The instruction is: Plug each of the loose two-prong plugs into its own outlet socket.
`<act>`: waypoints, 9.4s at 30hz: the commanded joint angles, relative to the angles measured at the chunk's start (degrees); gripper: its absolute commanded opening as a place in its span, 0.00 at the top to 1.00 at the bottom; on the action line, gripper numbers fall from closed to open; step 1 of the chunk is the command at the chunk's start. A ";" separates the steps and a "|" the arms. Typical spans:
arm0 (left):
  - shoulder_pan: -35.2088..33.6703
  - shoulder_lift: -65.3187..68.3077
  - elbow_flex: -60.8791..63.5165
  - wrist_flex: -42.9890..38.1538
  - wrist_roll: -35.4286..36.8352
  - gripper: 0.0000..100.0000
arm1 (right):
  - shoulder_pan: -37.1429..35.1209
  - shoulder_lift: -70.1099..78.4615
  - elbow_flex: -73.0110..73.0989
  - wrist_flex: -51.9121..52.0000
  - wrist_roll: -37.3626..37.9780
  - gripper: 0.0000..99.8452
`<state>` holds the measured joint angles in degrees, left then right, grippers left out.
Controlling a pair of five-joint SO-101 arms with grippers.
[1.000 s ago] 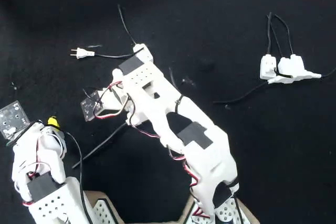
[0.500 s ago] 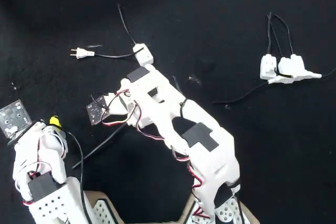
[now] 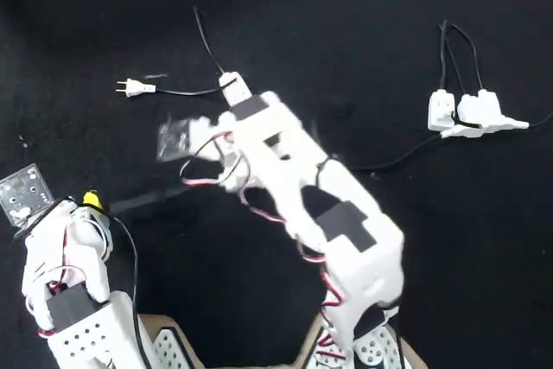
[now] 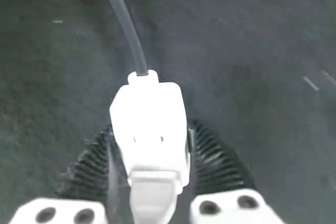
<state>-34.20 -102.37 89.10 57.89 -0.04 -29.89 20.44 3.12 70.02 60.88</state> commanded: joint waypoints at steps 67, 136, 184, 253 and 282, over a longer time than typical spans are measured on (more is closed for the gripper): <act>1.54 -0.26 -2.07 -1.14 0.35 0.81 | 49.41 46.29 -83.91 25.93 -64.18 0.99; 1.45 -0.26 -1.98 -1.14 0.35 0.81 | 22.15 14.02 -64.40 31.21 -63.82 0.75; 1.89 -0.26 -2.07 -1.14 -1.32 0.81 | 12.75 -36.26 37.85 -24.79 -57.05 0.75; 28.79 93.54 -70.37 -22.15 5.89 0.80 | 6.24 -62.73 74.51 -57.23 -56.53 0.75; 33.27 120.70 -88.13 -33.58 9.67 0.80 | 6.33 -62.99 74.33 -57.23 -56.53 0.75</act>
<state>0.88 18.07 2.15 30.37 13.67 -22.95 -40.13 77.93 14.20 3.74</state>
